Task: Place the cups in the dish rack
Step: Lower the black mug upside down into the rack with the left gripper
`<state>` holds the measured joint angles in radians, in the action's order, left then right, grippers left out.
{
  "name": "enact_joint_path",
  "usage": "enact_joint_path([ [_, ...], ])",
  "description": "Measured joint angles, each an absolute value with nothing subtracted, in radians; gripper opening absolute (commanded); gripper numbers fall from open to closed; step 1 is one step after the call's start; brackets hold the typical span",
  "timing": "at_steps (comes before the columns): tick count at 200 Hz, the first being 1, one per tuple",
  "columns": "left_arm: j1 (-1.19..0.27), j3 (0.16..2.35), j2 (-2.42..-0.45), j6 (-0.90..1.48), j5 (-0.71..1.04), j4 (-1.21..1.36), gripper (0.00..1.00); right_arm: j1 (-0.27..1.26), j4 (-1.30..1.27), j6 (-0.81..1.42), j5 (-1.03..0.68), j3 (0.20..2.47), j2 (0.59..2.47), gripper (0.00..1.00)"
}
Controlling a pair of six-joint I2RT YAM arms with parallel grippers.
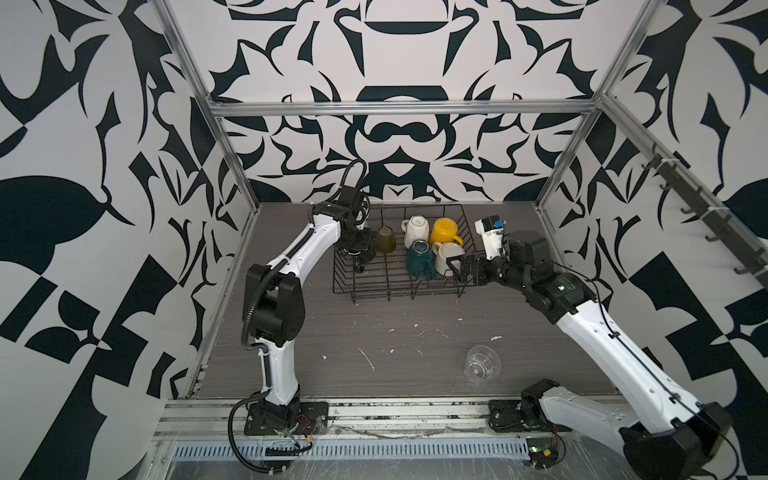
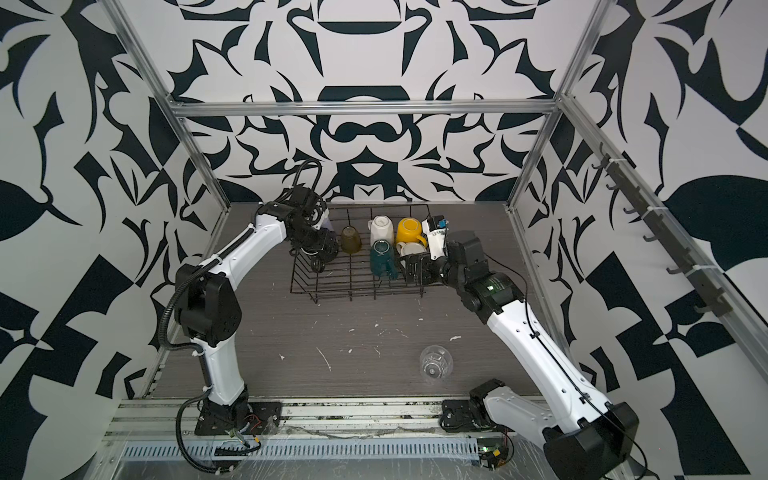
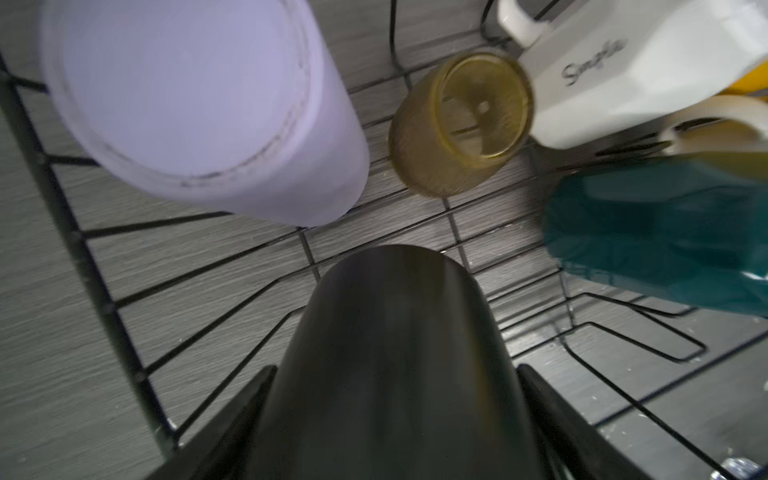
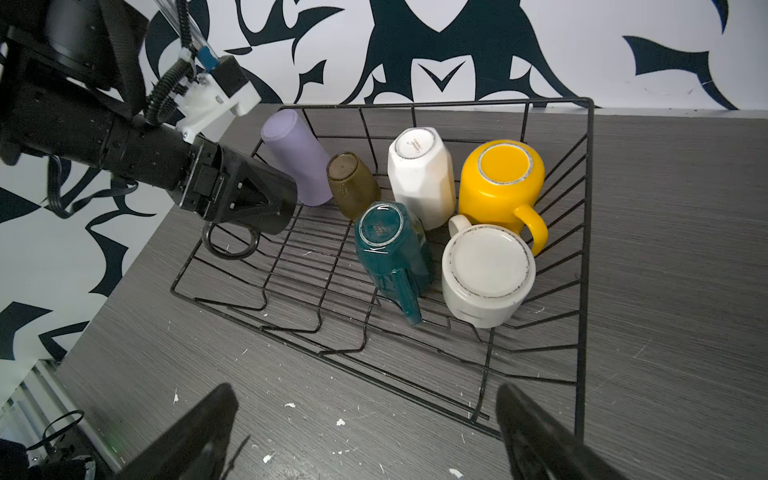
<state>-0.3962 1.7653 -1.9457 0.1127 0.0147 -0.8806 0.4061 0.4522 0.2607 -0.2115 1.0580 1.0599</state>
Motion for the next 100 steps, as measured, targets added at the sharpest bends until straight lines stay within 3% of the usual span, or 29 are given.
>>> enact_joint_path([
  [59, -0.399, 1.765, -1.960, 0.117, -0.009, -0.912, 0.13, 0.402, 0.452, 0.259, -0.208, 1.057, 1.060, 0.99],
  [100, -0.400, 1.765, -1.998, 0.130, -0.019, -0.909, 0.16, 0.400, 0.453, 0.259, -0.205, 1.056, 1.060, 0.99],
])
